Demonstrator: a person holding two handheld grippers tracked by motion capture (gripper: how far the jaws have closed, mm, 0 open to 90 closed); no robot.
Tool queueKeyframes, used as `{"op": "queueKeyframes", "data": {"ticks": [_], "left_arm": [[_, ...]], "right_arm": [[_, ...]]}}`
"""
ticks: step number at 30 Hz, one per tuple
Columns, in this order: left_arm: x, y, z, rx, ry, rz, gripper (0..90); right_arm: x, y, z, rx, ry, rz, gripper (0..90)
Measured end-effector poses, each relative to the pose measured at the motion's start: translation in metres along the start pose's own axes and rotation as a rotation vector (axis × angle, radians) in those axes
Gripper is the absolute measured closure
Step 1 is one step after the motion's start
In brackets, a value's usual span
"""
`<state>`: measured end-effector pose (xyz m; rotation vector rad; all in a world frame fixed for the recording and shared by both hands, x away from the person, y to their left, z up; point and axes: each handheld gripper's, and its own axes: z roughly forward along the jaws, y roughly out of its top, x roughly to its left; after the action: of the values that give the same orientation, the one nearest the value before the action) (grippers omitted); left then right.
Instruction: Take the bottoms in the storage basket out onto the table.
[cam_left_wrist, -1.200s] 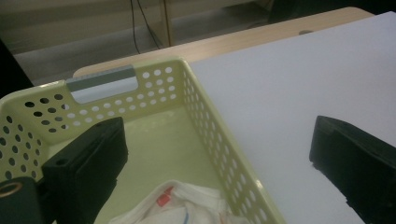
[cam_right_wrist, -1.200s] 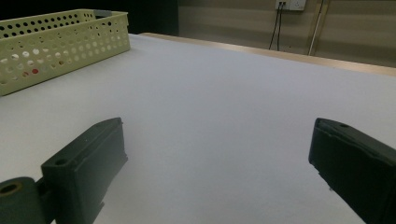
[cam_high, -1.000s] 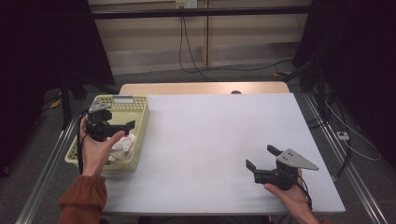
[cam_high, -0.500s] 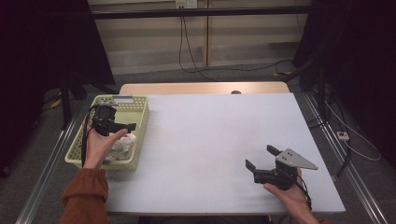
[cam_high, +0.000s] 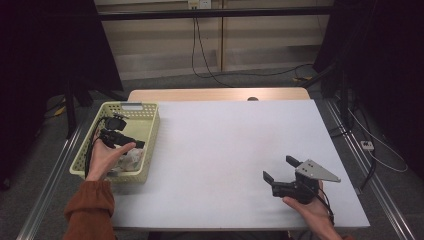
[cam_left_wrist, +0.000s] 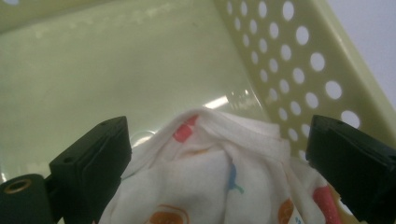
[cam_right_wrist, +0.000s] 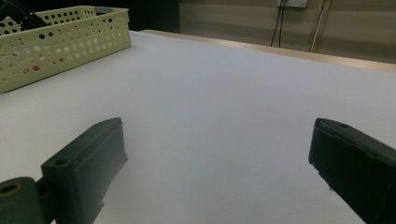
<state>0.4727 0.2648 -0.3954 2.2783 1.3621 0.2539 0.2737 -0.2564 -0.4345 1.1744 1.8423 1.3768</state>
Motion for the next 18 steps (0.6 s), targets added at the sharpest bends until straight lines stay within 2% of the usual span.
{"op": "queueKeyframes", "data": {"ticks": [2, 3, 5, 6, 10, 11, 14, 18], "left_arm": [[-0.001, 0.0, 0.004, 0.018, -0.003, 0.005, 7.1], [-0.003, 0.0, 0.008, 0.055, -0.006, 0.003, 7.1], [-0.004, 0.0, 0.012, 0.091, 0.008, 0.004, 7.6], [-0.004, 0.0, 0.012, 0.091, 0.008, 0.004, 7.7], [-0.001, -0.001, 0.017, 0.142, 0.031, 0.02, 9.0], [-0.001, -0.001, 0.017, 0.142, 0.023, 0.002, 9.7], [0.002, -0.002, 0.019, 0.167, 0.056, 0.016, 9.6], [0.004, -0.001, 0.026, 0.209, 0.068, 0.003, 8.1]], "right_arm": [[0.0, 0.0, 0.0, 0.001, 0.0, 0.0, 3.7], [0.0, 0.0, 0.0, 0.001, 0.002, -0.006, 3.7], [0.0, 0.0, 0.0, 0.0, 0.003, -0.006, 3.7], [0.0, 0.0, -0.001, 0.0, 0.003, -0.007, 3.7], [0.0, 0.0, 0.0, 0.001, 0.003, -0.003, 3.7], [0.0, 0.0, 0.0, 0.003, 0.002, -0.002, 3.7], [0.0, 0.0, 0.0, 0.002, 0.001, -0.005, 3.7], [0.0, 0.0, 0.0, 0.003, -0.001, -0.001, 3.7]]}}
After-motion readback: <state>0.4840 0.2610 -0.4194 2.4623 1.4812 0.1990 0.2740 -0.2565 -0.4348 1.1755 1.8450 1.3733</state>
